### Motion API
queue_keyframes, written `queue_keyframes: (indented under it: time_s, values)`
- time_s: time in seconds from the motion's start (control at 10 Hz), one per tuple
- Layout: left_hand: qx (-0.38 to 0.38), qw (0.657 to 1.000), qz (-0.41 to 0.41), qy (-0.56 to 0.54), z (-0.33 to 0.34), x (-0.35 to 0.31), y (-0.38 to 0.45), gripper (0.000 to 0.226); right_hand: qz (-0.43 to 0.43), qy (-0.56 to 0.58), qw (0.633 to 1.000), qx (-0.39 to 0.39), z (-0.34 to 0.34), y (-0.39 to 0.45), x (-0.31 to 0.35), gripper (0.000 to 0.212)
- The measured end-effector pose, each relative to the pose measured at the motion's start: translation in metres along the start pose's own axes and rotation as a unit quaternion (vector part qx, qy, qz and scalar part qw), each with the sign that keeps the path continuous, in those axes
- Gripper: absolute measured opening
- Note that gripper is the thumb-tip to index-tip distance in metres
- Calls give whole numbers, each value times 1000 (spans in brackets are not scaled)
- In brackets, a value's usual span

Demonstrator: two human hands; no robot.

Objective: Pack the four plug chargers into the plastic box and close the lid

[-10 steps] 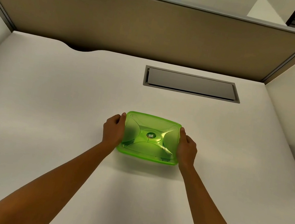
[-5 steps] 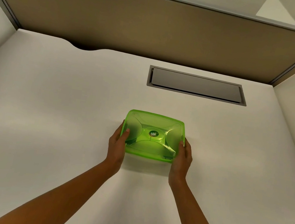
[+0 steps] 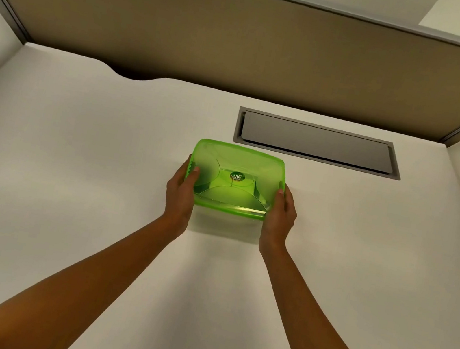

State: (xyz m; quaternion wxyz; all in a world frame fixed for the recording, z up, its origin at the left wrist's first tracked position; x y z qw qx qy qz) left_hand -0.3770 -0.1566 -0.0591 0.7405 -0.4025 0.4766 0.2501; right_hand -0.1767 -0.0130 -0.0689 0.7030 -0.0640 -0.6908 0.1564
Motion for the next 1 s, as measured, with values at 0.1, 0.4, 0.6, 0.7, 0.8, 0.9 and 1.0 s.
queue_keyframes:
  time_s: [0.1,0.4,0.6,0.7,0.8,0.9,1.0]
  values:
    - [0,1000,5,2,5,-7,17,44,-5,-7,1000,-8,10,13,5,35]
    - [2,1000,0,20,7,-1,52,47,-34,-18,999,-9,30,40,11,35]
    - [11,995,25,92,5,-3,59,46,-45,-53,998,-6,34,44,15,35]
    - [22,990,43,135,5,-8,57,45,-61,-76,995,6,35,42,18,35]
    - [19,976,62,209,7,-18,52,45,-93,-125,987,28,36,39,26,35]
    - [10,966,66,249,9,-27,48,51,-106,-161,981,37,39,37,33,36]
    - [-19,943,65,327,3,-27,41,64,-152,-230,961,21,34,30,36,38]
Point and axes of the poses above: each hand's wrist, its own y-axis towards the middle knuckle, its own z-axis out of the palm, x = y × z, the point moved 8 cm from there along y, towards the middle knuckle, and after that the axes turned 4 degrees about x, right-handed, at the moved point
